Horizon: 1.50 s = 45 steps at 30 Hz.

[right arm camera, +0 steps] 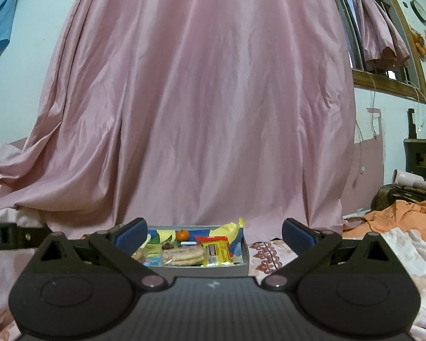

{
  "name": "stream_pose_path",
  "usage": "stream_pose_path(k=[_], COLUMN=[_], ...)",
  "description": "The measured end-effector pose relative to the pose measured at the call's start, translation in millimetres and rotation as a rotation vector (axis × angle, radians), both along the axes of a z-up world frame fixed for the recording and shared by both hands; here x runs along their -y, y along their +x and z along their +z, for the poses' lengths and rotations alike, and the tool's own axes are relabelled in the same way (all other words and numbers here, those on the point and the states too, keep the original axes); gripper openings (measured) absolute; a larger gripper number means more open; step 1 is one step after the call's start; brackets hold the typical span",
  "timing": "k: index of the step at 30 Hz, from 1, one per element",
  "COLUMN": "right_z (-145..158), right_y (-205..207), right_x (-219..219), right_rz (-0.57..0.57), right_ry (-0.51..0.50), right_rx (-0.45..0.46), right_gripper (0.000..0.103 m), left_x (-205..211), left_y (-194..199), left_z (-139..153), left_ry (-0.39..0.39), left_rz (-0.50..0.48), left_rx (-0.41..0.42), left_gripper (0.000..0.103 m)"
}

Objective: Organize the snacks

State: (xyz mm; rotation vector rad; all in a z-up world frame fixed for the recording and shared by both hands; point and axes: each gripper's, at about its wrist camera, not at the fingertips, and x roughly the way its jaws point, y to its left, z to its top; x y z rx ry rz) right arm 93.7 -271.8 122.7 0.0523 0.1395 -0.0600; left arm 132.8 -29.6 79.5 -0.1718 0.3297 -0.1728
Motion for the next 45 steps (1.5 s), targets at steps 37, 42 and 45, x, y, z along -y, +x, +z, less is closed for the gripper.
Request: stream_pose_path(k=[37, 42, 45], right_z=[-20.7, -23.4, -25.0], right_y=[-53.0, -56.2, -58.5], right_x=[-13.8, -16.9, -18.7], right_rz=[0.06, 0.072, 0.078], right_ry=[-0.036, -0.041, -0.045], right_rx=[-0.128, -0.148, -0.16], right_gripper=[0.103, 0.103, 0.103], left_x=[-18.8, -21.2, -22.5], left_y=[-65.7, -69.3, -69.8], left_z=[-31.7, -34.9, -35.7], left_ry=[0.108, 0.111, 0.111], left_rz=[0.017, 0.022, 0.025], left_rx=[-0.092, -0.107, -0.11], left_gripper=[0.102, 0.102, 0.102])
